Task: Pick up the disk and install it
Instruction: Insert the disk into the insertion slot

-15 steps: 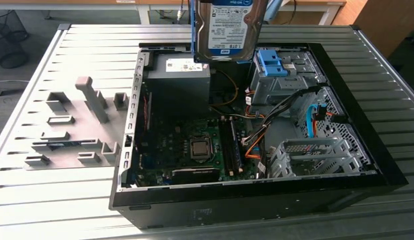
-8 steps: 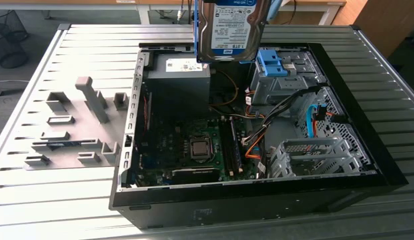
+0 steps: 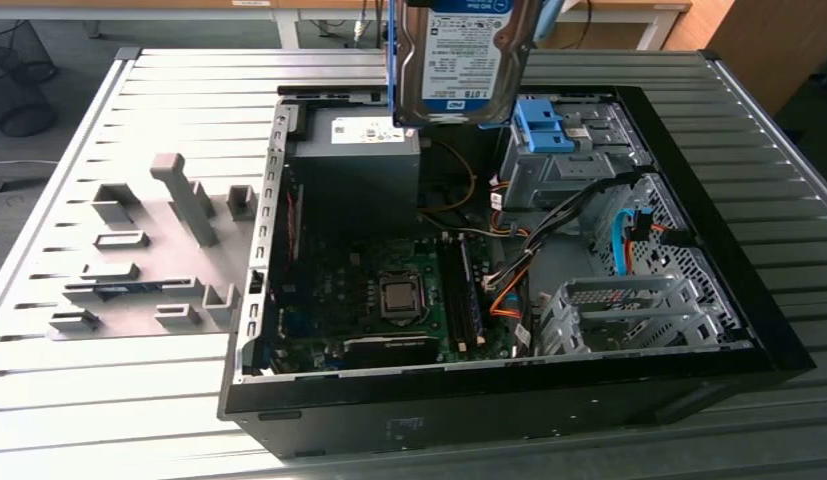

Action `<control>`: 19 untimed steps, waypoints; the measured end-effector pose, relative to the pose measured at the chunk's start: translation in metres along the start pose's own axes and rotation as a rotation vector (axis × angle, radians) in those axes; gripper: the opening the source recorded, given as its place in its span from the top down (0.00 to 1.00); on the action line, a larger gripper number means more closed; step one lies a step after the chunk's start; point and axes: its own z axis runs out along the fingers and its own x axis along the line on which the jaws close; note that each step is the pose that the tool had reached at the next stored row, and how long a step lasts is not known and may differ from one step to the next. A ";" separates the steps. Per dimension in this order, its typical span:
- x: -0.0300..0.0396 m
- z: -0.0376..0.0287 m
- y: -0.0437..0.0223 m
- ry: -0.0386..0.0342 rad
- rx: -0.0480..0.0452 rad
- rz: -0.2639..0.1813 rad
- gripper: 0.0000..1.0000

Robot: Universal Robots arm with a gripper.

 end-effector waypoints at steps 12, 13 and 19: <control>0.0237 0.0000 -0.0005 0.0002 0.0000 0.000 0.64; 0.0278 0.0000 -0.0006 0.0003 -0.0001 0.000 0.64; 0.0509 0.0005 -0.0011 0.0003 0.0000 0.000 0.64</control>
